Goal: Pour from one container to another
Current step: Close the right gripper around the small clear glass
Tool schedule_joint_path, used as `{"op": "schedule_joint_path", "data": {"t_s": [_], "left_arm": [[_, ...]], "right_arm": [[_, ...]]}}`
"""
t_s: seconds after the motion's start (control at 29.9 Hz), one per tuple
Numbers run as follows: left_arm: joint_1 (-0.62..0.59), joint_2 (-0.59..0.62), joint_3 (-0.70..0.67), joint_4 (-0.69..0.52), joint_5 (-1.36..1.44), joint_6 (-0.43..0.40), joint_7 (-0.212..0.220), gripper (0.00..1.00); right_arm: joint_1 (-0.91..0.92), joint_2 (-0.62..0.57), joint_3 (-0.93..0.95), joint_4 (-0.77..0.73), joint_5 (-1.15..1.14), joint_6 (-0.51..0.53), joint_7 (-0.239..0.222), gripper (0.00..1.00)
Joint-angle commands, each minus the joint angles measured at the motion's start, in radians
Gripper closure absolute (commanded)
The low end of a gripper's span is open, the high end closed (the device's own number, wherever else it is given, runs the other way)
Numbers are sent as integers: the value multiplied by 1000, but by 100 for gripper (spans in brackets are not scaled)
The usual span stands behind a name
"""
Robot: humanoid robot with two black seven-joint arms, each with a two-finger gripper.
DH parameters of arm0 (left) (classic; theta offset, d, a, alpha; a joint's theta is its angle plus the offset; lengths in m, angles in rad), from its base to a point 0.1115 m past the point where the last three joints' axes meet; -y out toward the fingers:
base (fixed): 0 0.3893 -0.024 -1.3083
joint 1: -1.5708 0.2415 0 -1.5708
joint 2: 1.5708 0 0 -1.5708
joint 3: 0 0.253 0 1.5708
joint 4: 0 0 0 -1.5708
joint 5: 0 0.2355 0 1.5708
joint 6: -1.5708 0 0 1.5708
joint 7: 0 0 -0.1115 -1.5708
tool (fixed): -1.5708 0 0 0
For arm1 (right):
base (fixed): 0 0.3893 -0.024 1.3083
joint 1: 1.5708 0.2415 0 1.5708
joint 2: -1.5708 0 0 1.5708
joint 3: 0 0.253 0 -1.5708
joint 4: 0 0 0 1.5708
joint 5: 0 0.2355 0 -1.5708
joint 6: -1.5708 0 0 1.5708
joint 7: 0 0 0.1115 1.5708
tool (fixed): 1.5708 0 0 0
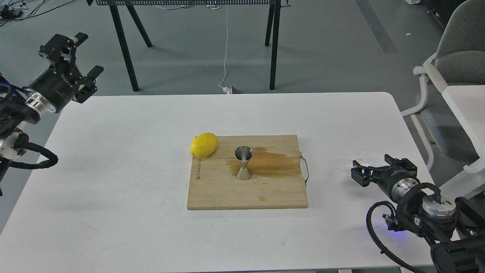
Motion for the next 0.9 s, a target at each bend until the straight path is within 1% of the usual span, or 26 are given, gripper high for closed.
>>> {"op": "schedule_joint_path", "data": {"t_s": [0.0, 0.6, 0.87], "left_arm": [[0, 0, 0, 0, 0, 0, 0, 0], [11, -2, -3, 0, -1, 0, 0, 0], [11, -2, -3, 2, -3, 0, 0, 0]], "right_arm": [[6, 8, -3, -12, -2, -1, 0, 1], [20, 27, -5, -55, -3, -1, -2, 1], [49, 47, -5, -96, -31, -1, -3, 2]]}}
